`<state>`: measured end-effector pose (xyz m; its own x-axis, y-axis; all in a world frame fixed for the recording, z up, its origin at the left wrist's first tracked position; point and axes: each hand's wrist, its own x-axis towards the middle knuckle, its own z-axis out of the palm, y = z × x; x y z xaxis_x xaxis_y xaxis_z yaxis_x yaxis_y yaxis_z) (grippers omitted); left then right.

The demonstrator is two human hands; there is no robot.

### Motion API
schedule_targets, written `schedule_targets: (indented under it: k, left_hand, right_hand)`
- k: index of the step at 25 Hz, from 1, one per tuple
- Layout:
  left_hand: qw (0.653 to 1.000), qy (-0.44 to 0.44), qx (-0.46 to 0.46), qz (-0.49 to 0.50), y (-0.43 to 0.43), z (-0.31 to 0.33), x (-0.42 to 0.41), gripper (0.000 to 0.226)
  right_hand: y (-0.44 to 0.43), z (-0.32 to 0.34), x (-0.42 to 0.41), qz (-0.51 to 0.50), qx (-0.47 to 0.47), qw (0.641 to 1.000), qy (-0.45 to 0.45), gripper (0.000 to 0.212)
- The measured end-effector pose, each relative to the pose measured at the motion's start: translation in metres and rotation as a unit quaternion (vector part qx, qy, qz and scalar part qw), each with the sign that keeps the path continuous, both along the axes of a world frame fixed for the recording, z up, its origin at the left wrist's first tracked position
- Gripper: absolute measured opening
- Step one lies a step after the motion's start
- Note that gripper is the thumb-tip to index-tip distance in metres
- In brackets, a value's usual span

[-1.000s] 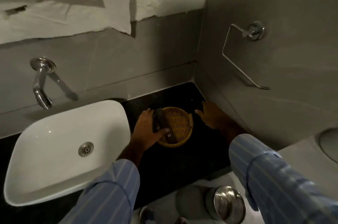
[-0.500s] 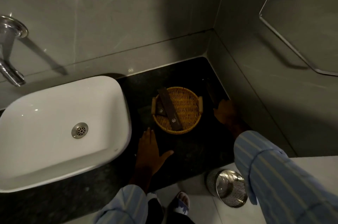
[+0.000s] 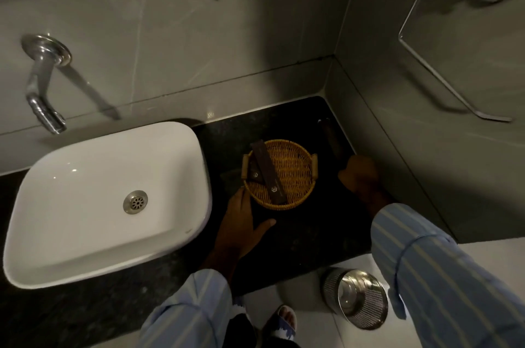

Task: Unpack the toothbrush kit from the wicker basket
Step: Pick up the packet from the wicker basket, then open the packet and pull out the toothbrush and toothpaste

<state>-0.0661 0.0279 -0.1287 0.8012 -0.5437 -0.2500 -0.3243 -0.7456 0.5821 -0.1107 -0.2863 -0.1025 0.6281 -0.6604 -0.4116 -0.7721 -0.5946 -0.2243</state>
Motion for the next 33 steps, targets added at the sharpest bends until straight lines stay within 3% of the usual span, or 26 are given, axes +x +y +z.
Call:
schedule_targets:
  k: [3,9,12,16,19,23,29,33]
  left_hand:
    - [0.996,-0.001,-0.075,-0.048,-0.020,0.051,0.031,0.097]
    - [0.988,-0.103,-0.111,-0.040,-0.068,0.165,0.075,0.086]
    - [0.980,-0.028,-0.196,0.015,-0.085,0.227,0.090,0.073]
    - [0.943,0.069,-0.324,0.025,-0.093,0.298,0.097,0.029]
    - [0.903,0.174,-0.394,0.006,-0.089,0.341,0.088,0.027]
    - [0.904,0.188,-0.383,-0.006,-0.084,0.384,0.075,0.031]
    - [0.905,0.194,-0.375,-0.045,-0.077,0.424,0.068,0.032]
    - [0.908,0.190,-0.367,-0.073,-0.079,0.442,0.063,0.032]
  right_hand:
    - [0.008,0.038,0.003,0.007,0.006,1.000,-0.016,0.026]
    - [0.026,0.124,-0.002,0.031,-0.021,0.983,-0.182,0.033]
    - [0.032,0.167,-0.008,0.049,-0.044,0.976,-0.208,0.036]
    - [0.042,0.214,-0.019,0.082,-0.073,0.964,-0.243,0.036]
    - [0.049,0.251,-0.030,0.097,-0.108,0.949,-0.279,0.035]
    - [0.054,0.291,-0.047,0.113,-0.135,0.936,-0.305,0.032]
    - [0.051,0.320,-0.066,0.138,-0.145,0.911,-0.360,0.012]
    - [0.043,0.331,-0.065,0.120,-0.160,0.917,-0.344,0.025]
